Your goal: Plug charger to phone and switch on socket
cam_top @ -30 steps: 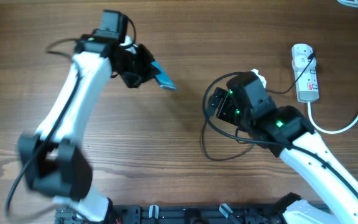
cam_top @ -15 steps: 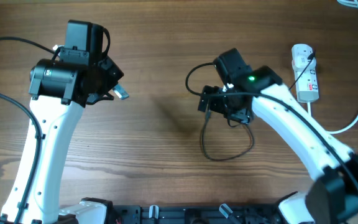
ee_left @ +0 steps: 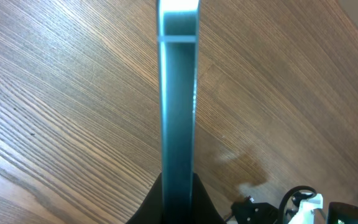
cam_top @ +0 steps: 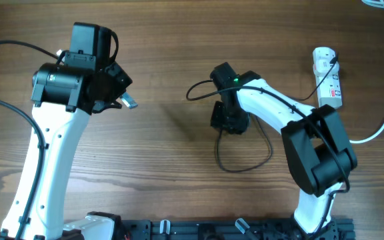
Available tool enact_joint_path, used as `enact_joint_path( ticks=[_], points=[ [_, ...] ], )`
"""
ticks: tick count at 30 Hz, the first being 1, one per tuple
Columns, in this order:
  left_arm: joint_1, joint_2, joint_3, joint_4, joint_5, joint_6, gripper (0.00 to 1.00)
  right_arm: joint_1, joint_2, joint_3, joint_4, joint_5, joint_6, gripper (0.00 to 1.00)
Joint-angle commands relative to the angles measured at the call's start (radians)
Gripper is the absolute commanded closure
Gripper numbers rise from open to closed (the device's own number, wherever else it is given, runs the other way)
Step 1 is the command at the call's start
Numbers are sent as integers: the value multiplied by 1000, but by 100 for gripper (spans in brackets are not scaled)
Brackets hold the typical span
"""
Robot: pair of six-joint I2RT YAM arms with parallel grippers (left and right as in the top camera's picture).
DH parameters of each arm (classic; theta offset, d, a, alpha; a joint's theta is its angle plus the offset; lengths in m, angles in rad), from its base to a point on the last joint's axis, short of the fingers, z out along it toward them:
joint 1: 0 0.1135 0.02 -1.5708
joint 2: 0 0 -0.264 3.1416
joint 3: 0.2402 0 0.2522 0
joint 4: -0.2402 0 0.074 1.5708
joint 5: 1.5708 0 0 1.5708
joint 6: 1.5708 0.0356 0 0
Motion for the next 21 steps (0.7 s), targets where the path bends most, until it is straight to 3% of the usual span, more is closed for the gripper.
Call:
enact_joint_path(
  ticks=[1, 4, 21],
  points=[
    [2, 4, -1, 5, -20, 16, 96, 34, 35, 11, 28, 68, 19, 53],
    [2, 4, -1, 4, -21, 16, 96, 51, 35, 11, 8, 161, 83, 53],
    [2, 4, -1, 5, -21, 16, 96, 51, 35, -48, 52, 72, 80, 62]
  ],
)
